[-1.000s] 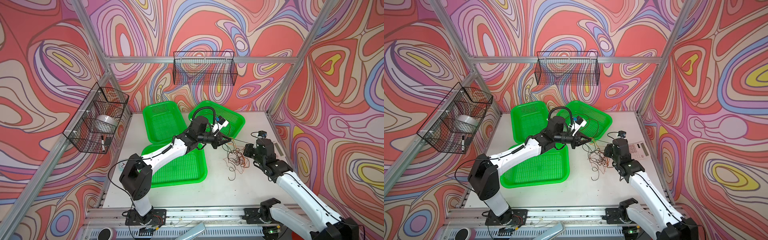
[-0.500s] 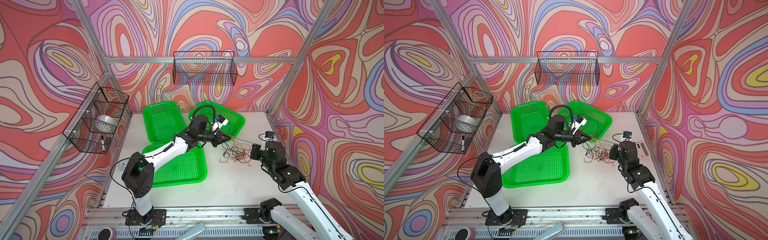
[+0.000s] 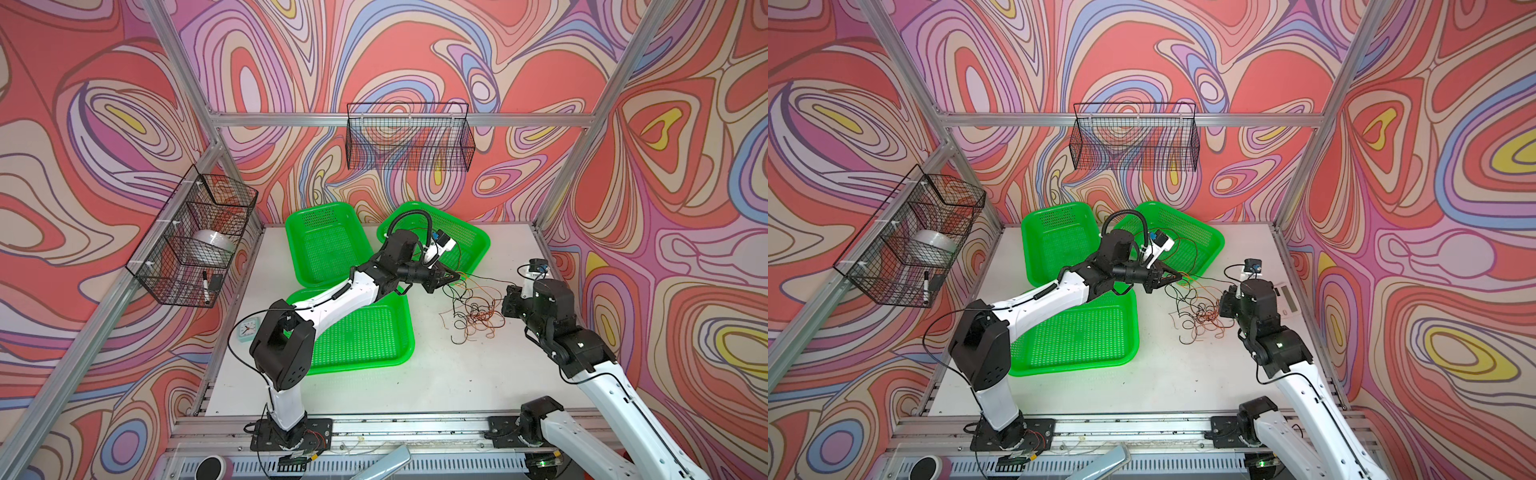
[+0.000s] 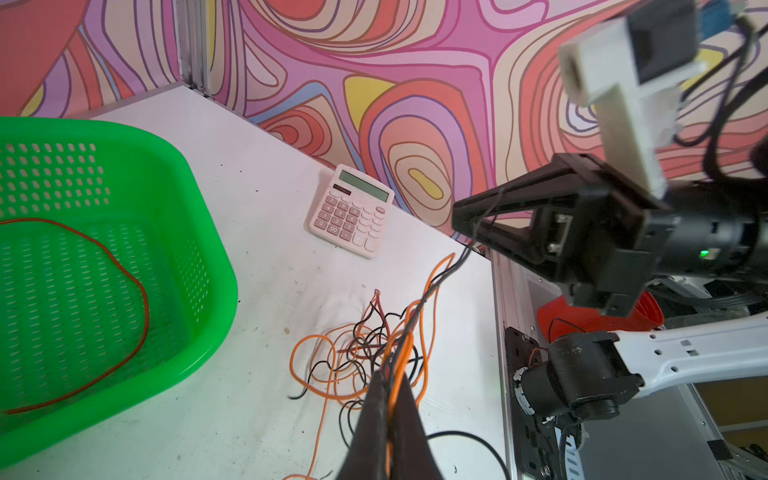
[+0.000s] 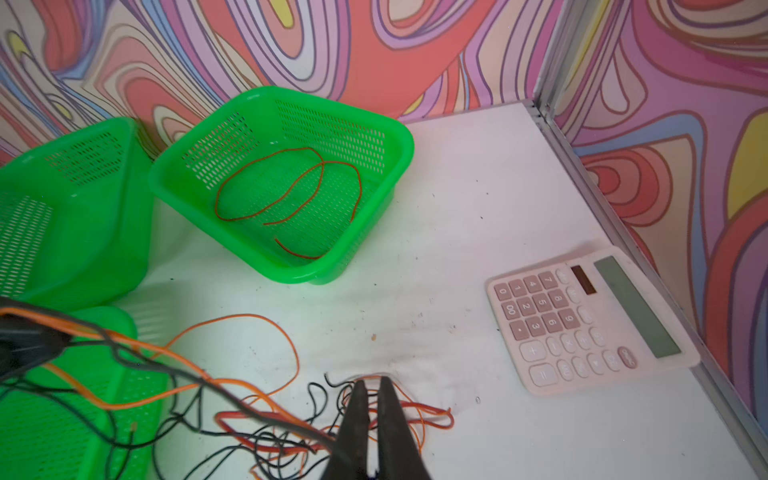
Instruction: Untangle the cables
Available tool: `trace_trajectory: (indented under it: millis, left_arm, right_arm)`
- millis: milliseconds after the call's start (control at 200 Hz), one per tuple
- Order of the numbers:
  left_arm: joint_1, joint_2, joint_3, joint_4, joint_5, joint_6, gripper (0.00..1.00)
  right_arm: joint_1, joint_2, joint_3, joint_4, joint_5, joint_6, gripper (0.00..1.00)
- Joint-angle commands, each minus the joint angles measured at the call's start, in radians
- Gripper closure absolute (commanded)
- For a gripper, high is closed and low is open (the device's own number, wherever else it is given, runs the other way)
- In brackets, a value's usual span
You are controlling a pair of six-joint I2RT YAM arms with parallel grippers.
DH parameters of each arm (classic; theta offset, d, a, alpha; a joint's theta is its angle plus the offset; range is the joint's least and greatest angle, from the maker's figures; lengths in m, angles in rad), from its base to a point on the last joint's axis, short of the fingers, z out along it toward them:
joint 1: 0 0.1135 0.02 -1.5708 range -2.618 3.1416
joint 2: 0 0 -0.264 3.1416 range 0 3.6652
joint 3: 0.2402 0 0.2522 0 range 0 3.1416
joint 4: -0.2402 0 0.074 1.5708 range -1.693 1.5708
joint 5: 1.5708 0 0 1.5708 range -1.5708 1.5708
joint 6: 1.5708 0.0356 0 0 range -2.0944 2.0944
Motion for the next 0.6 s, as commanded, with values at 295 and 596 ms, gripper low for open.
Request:
trace_trajectory:
  millis: [295, 596]
  left_arm:
    - [0.011, 0.083, 0.119, 0.006, -0.049, -0.017, 1.00]
    - [0.009, 0.081, 0.090, 0.037, -0.013, -0.023, 1.00]
  right_arm:
    - [-0.007, -0.014, 0.065, 0.008, -0.432, -0.155, 0.88]
    - [-0.008, 0.005, 0.043, 0.075, -0.325, -0.078, 0.93]
